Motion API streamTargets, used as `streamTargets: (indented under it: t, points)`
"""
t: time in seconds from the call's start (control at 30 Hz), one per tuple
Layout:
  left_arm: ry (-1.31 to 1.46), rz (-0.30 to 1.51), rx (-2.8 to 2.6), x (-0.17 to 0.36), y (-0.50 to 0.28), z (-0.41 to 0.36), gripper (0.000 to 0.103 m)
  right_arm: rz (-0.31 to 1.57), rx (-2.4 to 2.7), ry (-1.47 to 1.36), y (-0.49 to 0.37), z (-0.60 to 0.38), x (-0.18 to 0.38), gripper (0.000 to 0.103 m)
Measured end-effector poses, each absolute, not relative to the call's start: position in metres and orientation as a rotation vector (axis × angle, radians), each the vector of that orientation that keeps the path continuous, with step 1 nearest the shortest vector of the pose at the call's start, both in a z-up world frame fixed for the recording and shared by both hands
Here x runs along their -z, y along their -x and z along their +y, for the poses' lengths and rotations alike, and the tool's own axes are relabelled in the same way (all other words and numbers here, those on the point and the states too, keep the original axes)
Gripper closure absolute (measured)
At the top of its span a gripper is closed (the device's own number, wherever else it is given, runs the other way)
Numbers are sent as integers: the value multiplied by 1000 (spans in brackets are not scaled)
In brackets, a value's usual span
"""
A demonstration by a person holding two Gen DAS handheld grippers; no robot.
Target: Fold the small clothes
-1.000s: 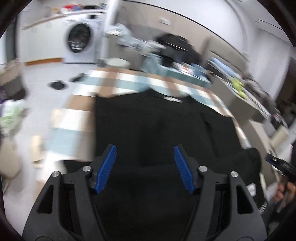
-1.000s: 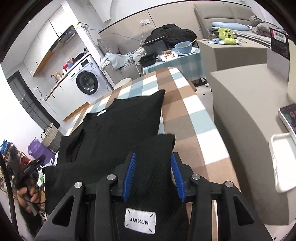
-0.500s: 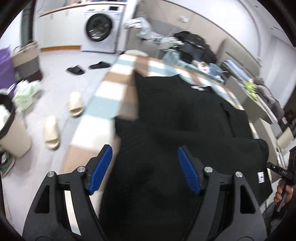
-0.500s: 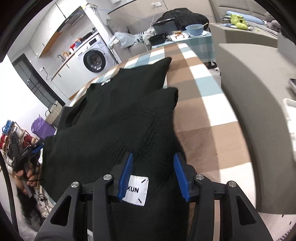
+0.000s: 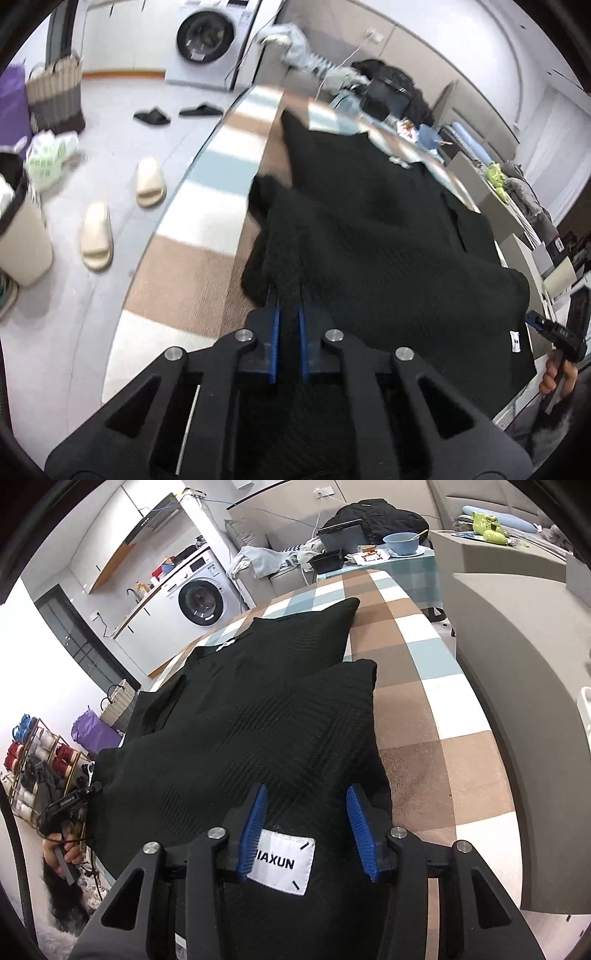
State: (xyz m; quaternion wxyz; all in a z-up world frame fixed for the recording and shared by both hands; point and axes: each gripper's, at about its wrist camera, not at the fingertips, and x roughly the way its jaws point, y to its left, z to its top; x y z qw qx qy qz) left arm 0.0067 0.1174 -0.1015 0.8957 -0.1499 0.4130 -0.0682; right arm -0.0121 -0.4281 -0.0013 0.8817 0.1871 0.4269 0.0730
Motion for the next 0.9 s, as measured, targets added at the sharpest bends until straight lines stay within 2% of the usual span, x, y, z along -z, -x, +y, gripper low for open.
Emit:
streamTargets:
  t: [0.07,0.1,0.2,0.3,0.4,0.53,0.9]
  points:
    - [299,814,149,91,-1,115,98,873,-153,-368,12,-426,-2,95]
    - [295,799,154,86,2,115,99,855,-150,-354,13,-425,-6,101]
    - [299,757,168,68,3,112,99,754,-151,-343,20,-429,-26,102]
    - [304,729,186,53,0,113,99,708,-154,-337,19,-435,-43,102]
    - [290,736,188,49,-6,111,99,786,-105,-278,10,-433,-39,101]
    - [297,757,175,56,-9,109,99,859,-91,-324,10,-436,-16,67]
    - [304,779,159,69,-10,115,99,917,-49,-365,6,-446,18,64]
